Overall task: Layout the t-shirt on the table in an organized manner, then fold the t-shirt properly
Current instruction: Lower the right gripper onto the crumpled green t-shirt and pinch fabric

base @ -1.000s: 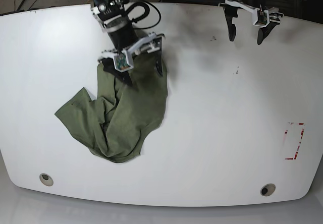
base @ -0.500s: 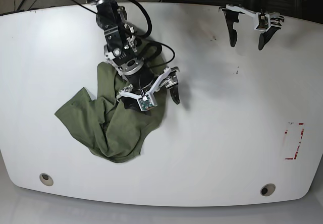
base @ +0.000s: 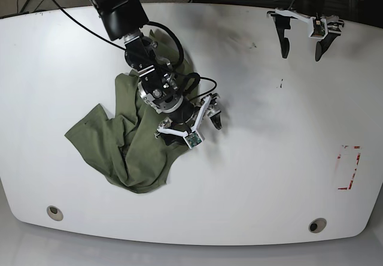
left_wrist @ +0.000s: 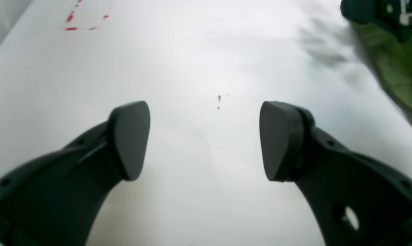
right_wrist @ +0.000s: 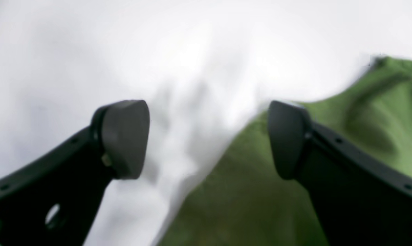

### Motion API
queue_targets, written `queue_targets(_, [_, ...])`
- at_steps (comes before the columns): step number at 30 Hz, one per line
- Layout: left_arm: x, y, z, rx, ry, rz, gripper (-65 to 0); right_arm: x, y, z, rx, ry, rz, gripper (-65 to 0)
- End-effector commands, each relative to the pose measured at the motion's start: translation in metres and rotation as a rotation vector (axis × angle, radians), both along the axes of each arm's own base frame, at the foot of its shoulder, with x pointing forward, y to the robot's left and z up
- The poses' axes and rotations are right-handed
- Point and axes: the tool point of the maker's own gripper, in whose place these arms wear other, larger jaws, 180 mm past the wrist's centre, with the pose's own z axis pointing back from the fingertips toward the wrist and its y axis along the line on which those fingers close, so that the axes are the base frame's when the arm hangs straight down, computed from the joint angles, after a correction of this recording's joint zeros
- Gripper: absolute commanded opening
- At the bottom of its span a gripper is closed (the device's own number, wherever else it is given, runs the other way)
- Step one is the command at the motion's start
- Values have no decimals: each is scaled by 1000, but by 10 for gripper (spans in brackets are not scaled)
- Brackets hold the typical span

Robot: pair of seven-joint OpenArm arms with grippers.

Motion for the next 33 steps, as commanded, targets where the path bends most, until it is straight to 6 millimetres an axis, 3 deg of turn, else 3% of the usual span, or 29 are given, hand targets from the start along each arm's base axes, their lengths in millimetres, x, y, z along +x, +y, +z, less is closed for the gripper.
queue_targets(1, [1,-2,9,-1,-34,-15,-179,21,-2,13,4,-44,-16,-133])
queue_targets(5, [1,-2,9,6,-34,-27,-179,34,-4,6,1,-43,-26,-133])
queue_targets(12, [2,0,10,14,-34,-31,-179,49,-25,-11,-44,-21,-53,-133])
queue_targets(33, [1,0,9,16,-30,-36,-179,46,-75,-29,-50,20,-166,-143])
